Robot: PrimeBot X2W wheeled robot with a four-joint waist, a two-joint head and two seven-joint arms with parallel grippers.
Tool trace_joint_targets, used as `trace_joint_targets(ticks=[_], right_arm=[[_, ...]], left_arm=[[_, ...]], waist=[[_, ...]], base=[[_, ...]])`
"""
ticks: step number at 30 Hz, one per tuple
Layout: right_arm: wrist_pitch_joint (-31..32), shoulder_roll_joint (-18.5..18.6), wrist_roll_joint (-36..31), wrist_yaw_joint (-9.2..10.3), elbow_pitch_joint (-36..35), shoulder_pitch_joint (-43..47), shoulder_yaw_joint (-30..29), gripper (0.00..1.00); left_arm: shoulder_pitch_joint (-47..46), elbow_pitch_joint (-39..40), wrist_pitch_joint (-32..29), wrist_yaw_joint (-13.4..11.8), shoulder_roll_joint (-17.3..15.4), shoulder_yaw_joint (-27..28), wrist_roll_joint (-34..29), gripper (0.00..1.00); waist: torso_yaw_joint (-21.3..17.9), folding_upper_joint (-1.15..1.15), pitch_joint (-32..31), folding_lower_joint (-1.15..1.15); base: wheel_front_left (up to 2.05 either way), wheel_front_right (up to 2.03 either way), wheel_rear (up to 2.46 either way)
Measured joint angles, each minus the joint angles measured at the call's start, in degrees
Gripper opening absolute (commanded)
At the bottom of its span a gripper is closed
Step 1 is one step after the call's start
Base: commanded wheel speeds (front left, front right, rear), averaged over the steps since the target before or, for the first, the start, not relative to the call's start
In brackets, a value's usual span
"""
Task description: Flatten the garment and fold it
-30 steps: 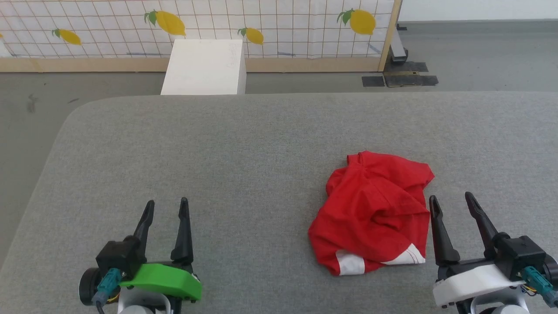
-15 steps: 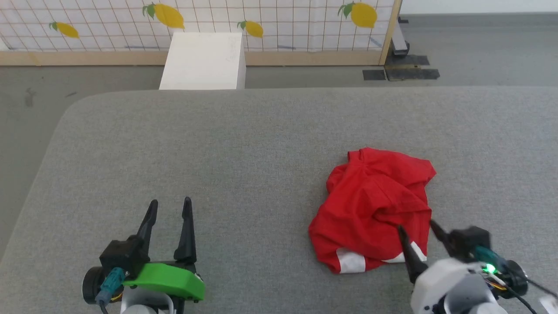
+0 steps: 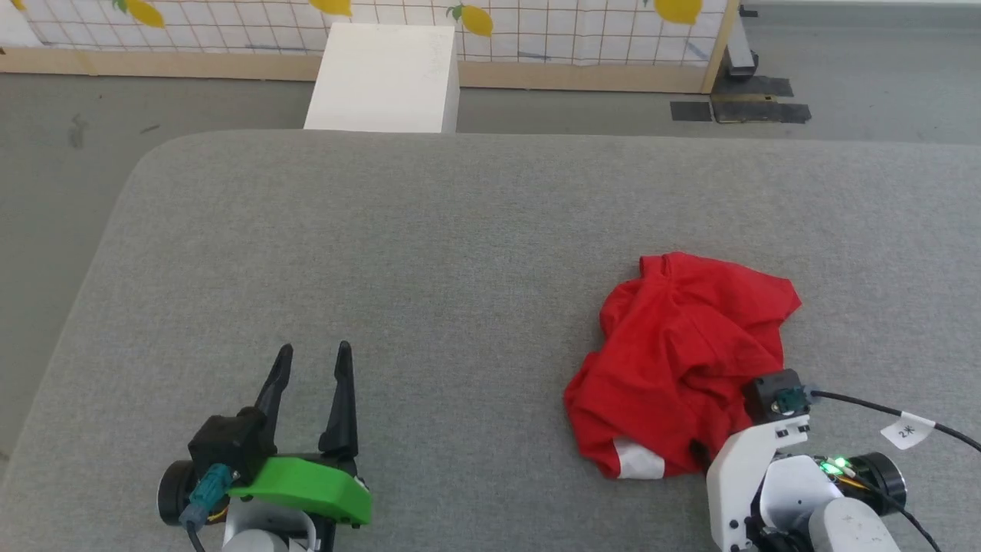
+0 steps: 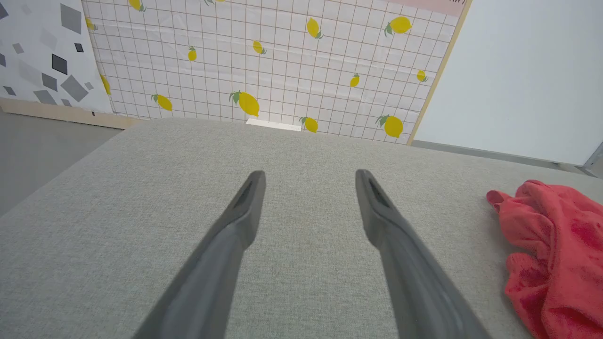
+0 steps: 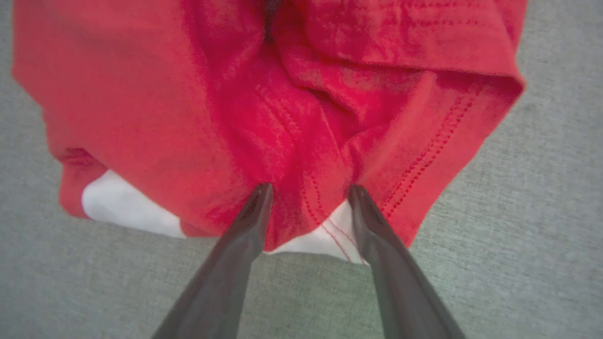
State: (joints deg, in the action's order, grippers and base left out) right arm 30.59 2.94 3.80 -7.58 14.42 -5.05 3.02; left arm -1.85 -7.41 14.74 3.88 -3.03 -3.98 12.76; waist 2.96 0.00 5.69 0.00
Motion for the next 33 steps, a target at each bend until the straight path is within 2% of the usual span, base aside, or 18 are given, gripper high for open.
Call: trace_joint_targets(ticks=[5, 11, 17, 22, 24, 27, 33], right_arm=[[-2.4, 0.0, 4.6, 0.00, -3.5, -0.1, 2.8, 0.00], [-4.9, 0.0, 8.4, 0.00, -10.5, -2.8, 9.9, 0.00], [-9.2, 0.0, 12.4, 0.00, -16.1, -11.6, 16.9, 0.00], [-13.4, 0.0, 12.8, 0.00, -18.7, -19.8, 18.4, 0.00], [-16.1, -0.1, 12.5, 0.00, -19.6, -23.7, 16.6, 0.00], [-16.6, -0.1, 12.2, 0.00, -19.4, -23.9, 12.4, 0.00], [-11.3, -0.1, 4.1, 0.00, -15.1, -15.5, -0.2, 0.00]], left_arm=[[0.0, -0.4, 0.0, 0.0, 0.0, 0.2, 0.0, 1.00], [0.1, -0.5, 0.0, 0.0, 0.0, 0.7, -0.1, 1.00], [0.4, -0.4, 0.0, 0.0, 0.0, 0.9, -0.1, 1.00], [0.7, -0.4, 0.0, 0.0, 0.0, 0.9, -0.2, 1.00], [0.7, -0.4, 0.0, 0.1, 0.0, 0.9, -0.3, 1.00], [0.7, -0.3, 0.0, 0.1, 0.0, 0.9, -0.3, 1.00], [0.7, -0.2, 0.0, 0.1, 0.0, 0.8, -0.4, 1.00]], waist=[[0.2, 0.00, -0.8, 0.00], [-0.4, 0.00, -2.6, 0.00], [-1.4, 0.00, -4.0, 0.00], [-1.9, 0.00, -4.5, 0.00], [-1.8, 0.00, -4.4, 0.00], [-1.7, 0.00, -4.0, 0.00], [-1.6, 0.00, -3.2, 0.00]], base=[[0.00, 0.00, 0.00], [0.00, 0.00, 0.00], [0.00, 0.00, 0.00], [0.00, 0.00, 0.00], [0.00, 0.00, 0.00], [0.00, 0.00, 0.00], [0.00, 0.00, 0.00]])
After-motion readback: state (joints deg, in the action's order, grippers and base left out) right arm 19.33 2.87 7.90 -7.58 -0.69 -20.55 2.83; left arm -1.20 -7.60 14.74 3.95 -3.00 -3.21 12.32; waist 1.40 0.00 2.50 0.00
